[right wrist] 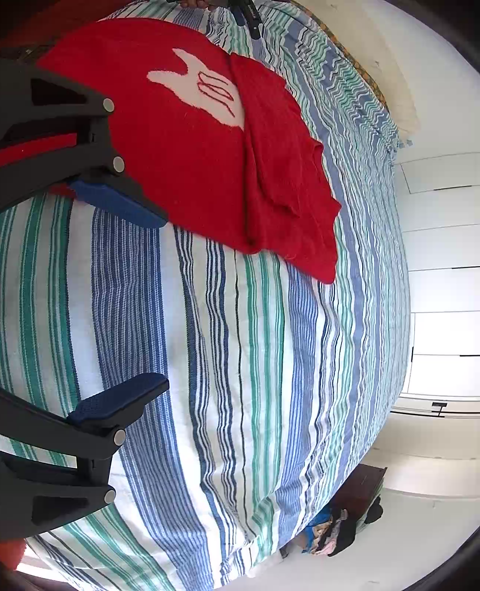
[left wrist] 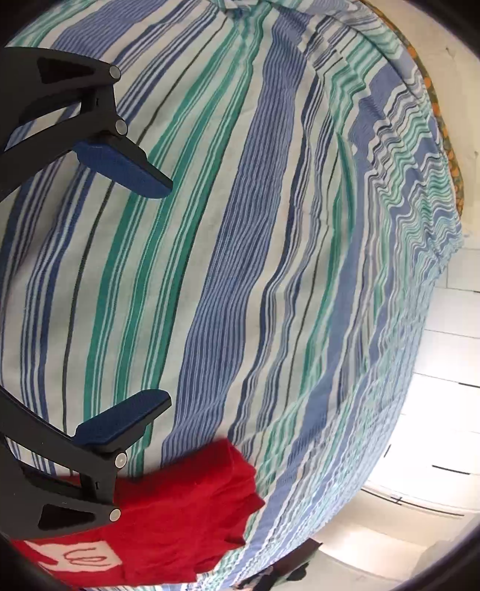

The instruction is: Fold small clothes

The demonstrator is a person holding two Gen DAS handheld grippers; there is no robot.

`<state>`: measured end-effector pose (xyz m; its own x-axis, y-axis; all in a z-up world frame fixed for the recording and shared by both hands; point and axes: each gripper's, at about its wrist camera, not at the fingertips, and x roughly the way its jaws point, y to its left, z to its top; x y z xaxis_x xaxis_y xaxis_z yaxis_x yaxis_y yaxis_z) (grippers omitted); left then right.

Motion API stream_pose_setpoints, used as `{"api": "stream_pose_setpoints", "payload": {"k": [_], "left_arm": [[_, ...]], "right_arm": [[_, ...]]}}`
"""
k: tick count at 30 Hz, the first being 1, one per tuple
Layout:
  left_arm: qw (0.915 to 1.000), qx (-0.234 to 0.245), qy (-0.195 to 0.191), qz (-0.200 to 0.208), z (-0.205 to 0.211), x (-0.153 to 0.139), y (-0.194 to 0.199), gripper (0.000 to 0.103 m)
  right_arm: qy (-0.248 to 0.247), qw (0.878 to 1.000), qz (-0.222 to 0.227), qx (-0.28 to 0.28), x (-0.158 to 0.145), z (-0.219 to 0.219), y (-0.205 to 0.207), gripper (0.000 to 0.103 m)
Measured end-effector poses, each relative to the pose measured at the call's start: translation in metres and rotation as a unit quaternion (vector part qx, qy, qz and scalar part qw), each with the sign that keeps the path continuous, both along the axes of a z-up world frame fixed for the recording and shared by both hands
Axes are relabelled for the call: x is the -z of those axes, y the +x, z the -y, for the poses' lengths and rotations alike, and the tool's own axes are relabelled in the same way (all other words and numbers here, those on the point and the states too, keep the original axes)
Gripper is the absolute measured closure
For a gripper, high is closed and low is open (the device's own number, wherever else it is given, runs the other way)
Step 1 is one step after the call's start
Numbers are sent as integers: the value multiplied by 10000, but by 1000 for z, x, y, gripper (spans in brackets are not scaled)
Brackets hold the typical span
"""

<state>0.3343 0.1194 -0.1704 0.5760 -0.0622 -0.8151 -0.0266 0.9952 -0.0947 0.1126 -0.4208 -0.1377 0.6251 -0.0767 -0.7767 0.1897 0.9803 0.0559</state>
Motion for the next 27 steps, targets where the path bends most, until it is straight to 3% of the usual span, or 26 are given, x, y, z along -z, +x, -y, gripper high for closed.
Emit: {"api": "stream_pose_setpoints", "payload": {"k": [1,2,4,7,11,17,27], "left_arm": [[9992,74,36,-378,-2,23,8,0],[9988,161,7,-465,-4,37,9,0],[9999,147,-48,-46,-4,30,-1,0],[9998,135,51,-131,-2,33,1,0],[9997,129,151,-133,3,32,2,0],[9997,132,139,-129,3,31,2,0],[9997,132,139,-127,3,31,1,0]], "right_arm": [[14,9999,-73,126,6,4,2,23],[62,9995,-203,230,14,8,6,22],[389,9975,-410,431,29,18,11,21],[685,9951,-278,650,34,21,14,13],[387,9976,-278,492,41,10,15,6],[433,9975,-284,487,47,9,18,0],[200,9967,-268,739,50,3,22,0]]}}
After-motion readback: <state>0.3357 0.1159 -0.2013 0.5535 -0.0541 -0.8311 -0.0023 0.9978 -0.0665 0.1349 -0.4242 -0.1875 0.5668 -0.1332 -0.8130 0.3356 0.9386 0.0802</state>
